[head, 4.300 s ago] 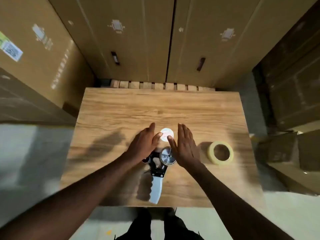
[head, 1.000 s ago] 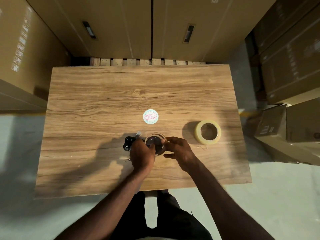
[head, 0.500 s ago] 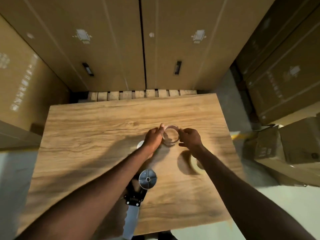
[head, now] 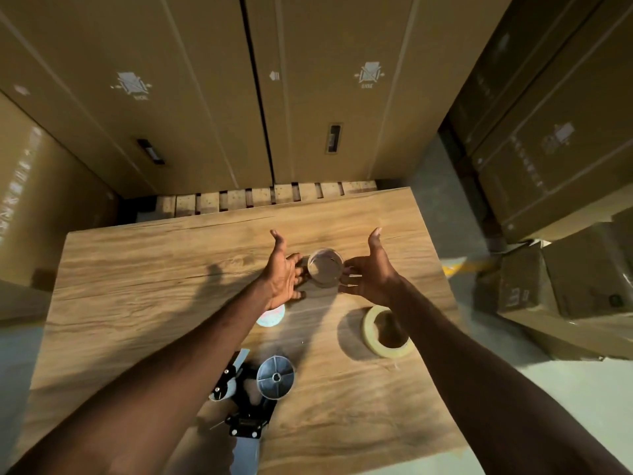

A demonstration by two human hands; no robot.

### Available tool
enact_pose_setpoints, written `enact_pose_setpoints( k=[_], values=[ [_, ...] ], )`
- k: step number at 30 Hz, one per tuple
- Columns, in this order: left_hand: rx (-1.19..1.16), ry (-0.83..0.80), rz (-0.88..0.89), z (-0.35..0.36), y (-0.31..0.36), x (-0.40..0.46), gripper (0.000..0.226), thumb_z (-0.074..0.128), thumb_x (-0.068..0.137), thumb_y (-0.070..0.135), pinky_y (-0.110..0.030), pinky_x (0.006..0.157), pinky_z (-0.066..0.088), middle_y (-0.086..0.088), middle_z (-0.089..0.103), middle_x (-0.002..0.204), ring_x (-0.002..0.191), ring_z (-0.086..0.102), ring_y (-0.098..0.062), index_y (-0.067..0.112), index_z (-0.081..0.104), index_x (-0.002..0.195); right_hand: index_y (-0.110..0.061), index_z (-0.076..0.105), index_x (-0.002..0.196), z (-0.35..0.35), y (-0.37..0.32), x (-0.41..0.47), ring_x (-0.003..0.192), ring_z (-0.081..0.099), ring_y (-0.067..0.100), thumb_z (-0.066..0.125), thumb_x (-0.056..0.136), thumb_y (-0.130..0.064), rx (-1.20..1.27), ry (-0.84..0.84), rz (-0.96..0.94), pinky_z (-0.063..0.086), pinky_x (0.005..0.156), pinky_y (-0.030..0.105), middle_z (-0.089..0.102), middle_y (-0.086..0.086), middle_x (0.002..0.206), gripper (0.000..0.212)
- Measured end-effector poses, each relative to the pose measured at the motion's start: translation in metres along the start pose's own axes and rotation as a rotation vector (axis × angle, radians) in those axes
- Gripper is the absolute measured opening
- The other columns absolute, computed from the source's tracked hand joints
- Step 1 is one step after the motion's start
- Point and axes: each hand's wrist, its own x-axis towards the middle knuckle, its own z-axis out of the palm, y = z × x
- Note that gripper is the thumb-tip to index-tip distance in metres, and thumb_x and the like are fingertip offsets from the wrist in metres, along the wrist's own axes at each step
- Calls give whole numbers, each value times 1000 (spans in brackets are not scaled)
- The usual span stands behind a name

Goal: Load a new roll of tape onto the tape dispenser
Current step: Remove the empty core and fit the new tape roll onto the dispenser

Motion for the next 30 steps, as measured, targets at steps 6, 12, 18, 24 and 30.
enact_pose_setpoints(
  k=[6,12,18,24,30],
  values=[
    [163,183,182,-6,-19,-20,85,19,94,75,-33,78,47,-7,58,124,103,59,-18,15,44,149,-10,74,104,-18,30,-39,96,72,24,60,89,-70,-572,510,-557,60,84,43,77,14,102,63],
    [1,83,111,-55,-63,-57,101,17,78,86,-52,105,46,-17,67,132,121,64,-37,14,59,135,-10,44,152,-74,94,-71,134,49,33,75,55,-82,-1119,481,-466,46,110,47,53,14,147,125],
    [-159,112,100,-90,-98,-90,105,16,79,88,-53,106,45,-19,69,128,122,64,-37,10,60,135,-12,18,162,-81,124,-63,131,46,33,86,46,-75,-1271,415,-422,50,103,46,45,13,148,148],
    [-202,149,132,-90,-103,-112,106,18,79,87,-52,107,45,-21,69,128,121,65,-36,7,60,134,-5,40,152,-59,128,-70,121,54,37,84,45,-81,-1241,478,-532,52,98,50,56,17,138,139],
    [-145,135,100,-89,-110,-135,105,20,77,87,-45,101,50,-17,67,133,128,60,-30,9,61,134,-20,48,149,15,138,-79,132,48,14,80,48,-85,-1067,234,-505,37,107,23,51,-6,145,124]
  ],
)
